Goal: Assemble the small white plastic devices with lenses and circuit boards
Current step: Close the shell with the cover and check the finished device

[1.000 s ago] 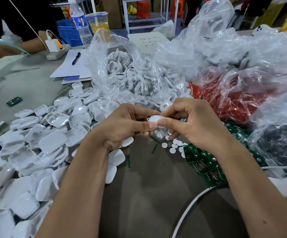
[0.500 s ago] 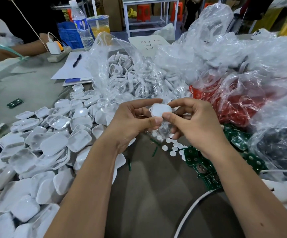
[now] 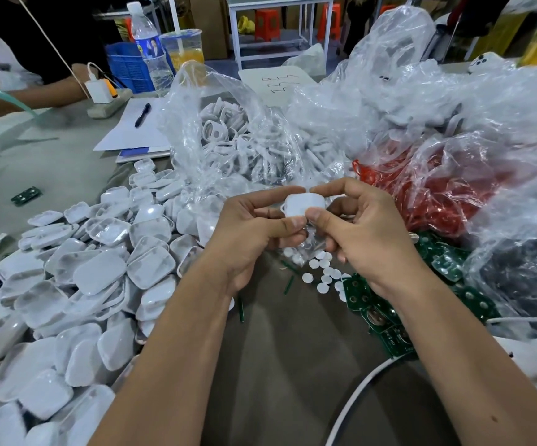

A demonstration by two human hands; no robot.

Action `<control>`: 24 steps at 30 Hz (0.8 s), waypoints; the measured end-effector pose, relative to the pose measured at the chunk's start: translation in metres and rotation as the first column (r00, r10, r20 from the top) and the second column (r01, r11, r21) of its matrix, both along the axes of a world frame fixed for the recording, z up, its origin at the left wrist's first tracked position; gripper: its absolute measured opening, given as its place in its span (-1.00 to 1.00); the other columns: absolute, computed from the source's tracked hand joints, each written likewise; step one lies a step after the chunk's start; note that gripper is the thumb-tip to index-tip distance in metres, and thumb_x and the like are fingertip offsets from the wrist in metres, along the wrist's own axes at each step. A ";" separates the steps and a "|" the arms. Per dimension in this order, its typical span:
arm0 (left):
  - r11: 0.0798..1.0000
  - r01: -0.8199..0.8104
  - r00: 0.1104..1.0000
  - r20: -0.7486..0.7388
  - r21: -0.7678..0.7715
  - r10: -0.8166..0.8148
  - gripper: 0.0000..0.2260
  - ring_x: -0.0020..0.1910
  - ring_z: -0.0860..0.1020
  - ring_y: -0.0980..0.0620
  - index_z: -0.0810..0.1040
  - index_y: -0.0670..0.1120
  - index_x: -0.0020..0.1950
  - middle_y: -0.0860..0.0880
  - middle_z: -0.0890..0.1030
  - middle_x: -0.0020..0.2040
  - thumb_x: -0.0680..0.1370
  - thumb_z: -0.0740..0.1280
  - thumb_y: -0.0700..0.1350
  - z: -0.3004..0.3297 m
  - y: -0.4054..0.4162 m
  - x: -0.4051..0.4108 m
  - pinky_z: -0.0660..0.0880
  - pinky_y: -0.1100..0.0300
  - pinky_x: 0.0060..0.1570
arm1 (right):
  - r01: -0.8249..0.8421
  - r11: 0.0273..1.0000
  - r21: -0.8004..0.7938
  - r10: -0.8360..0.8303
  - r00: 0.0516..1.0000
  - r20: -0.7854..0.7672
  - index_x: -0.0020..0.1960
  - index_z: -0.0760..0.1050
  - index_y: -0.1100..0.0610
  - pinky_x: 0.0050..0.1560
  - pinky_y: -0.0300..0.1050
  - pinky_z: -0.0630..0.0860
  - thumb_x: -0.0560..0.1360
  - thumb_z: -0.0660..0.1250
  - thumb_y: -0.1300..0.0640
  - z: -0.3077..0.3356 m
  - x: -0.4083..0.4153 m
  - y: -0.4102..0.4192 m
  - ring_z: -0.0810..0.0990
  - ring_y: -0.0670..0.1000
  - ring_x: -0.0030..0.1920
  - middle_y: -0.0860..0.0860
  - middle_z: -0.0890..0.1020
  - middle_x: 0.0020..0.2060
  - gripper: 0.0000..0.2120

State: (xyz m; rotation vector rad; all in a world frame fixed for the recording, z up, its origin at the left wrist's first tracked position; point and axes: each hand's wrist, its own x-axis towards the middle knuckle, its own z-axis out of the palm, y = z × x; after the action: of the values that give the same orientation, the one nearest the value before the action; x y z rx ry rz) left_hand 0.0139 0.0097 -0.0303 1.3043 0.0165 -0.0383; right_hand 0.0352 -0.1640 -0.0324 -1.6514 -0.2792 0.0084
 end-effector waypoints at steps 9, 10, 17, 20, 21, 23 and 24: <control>0.999 -0.017 0.999 -0.039 -0.031 0.015 -0.68 -0.33 0.67 0.03 0.71 -0.17 0.10 -0.05 0.67 -0.33 0.45 0.43 -0.48 0.002 -0.008 -0.002 0.64 0.27 -0.26 | 0.008 0.999 0.041 -0.005 0.998 -0.069 0.03 0.63 0.06 -0.59 -0.27 0.31 0.50 0.54 0.28 0.002 0.000 -0.003 0.48 -0.09 -0.53 0.13 0.61 -0.34 -0.81; 0.999 -0.019 0.999 -0.030 -0.034 0.018 -0.68 -0.33 0.67 0.02 0.70 -0.19 0.12 -0.05 0.67 -0.34 0.45 0.42 -0.48 0.002 -0.009 -0.002 0.64 0.26 -0.26 | 0.008 0.999 0.044 -0.005 0.998 -0.070 0.03 0.63 0.07 -0.60 -0.27 0.31 0.50 0.54 0.29 0.003 0.000 -0.003 0.48 -0.09 -0.53 0.11 0.61 -0.35 -0.81; 0.998 -0.005 0.999 0.032 -0.057 0.007 -0.65 -0.24 0.69 -0.05 0.65 -0.23 0.26 -0.15 0.71 -0.20 0.49 0.44 -0.41 0.003 -0.011 -0.005 0.66 0.22 -0.17 | -0.007 0.992 0.122 0.018 0.996 -0.088 0.03 0.61 0.10 -0.61 -0.29 0.28 0.51 0.51 0.31 0.008 0.000 -0.008 0.44 -0.08 -0.55 0.06 0.59 -0.40 -0.82; 0.996 -0.006 1.000 0.019 -0.089 0.008 -0.71 -0.28 0.70 -0.01 0.67 -0.22 0.22 -0.23 0.73 -0.07 0.50 0.45 -0.31 0.005 -0.011 -0.005 0.66 0.24 -0.22 | -0.028 0.990 0.137 0.040 0.995 -0.086 0.02 0.61 0.09 -0.61 -0.29 0.28 0.51 0.51 0.31 0.008 0.000 -0.008 0.44 -0.09 -0.55 0.07 0.59 -0.38 -0.82; 0.996 -0.016 1.000 0.019 -0.089 0.017 -0.71 -0.30 0.69 0.00 0.68 -0.22 0.22 -0.25 0.73 -0.06 0.49 0.46 -0.30 0.005 -0.012 -0.005 0.65 0.26 -0.25 | -0.031 0.990 0.136 0.043 0.995 -0.088 0.02 0.62 0.08 -0.62 -0.29 0.28 0.50 0.52 0.31 0.008 0.000 -0.008 0.45 -0.09 -0.55 0.08 0.59 -0.37 -0.81; 0.996 -0.046 0.998 0.028 -0.070 0.048 -0.71 -0.34 0.68 0.00 0.68 -0.23 0.21 -0.27 0.71 -0.09 0.49 0.46 -0.31 0.004 -0.013 -0.005 0.63 0.28 -0.30 | -0.033 0.989 0.142 0.047 0.994 -0.098 0.02 0.62 0.07 -0.62 -0.29 0.28 0.50 0.52 0.31 0.008 0.000 -0.009 0.45 -0.09 -0.55 0.09 0.60 -0.34 -0.80; 0.997 -0.060 0.997 0.035 -0.054 0.062 -0.72 -0.36 0.67 0.01 0.68 -0.23 0.21 -0.27 0.70 -0.12 0.50 0.45 -0.33 0.004 -0.014 -0.005 0.62 0.29 -0.32 | -0.032 0.989 0.148 0.048 0.993 -0.105 0.01 0.62 0.07 -0.62 -0.28 0.27 0.50 0.52 0.32 0.008 0.000 -0.009 0.45 -0.09 -0.54 0.10 0.60 -0.34 -0.80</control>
State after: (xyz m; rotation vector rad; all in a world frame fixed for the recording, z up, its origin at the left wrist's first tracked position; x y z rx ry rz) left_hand 0.0090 -0.0043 -0.0264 1.2509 0.0243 0.0372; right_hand 0.0352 -0.1730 -0.0240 -1.4944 -0.2245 0.1057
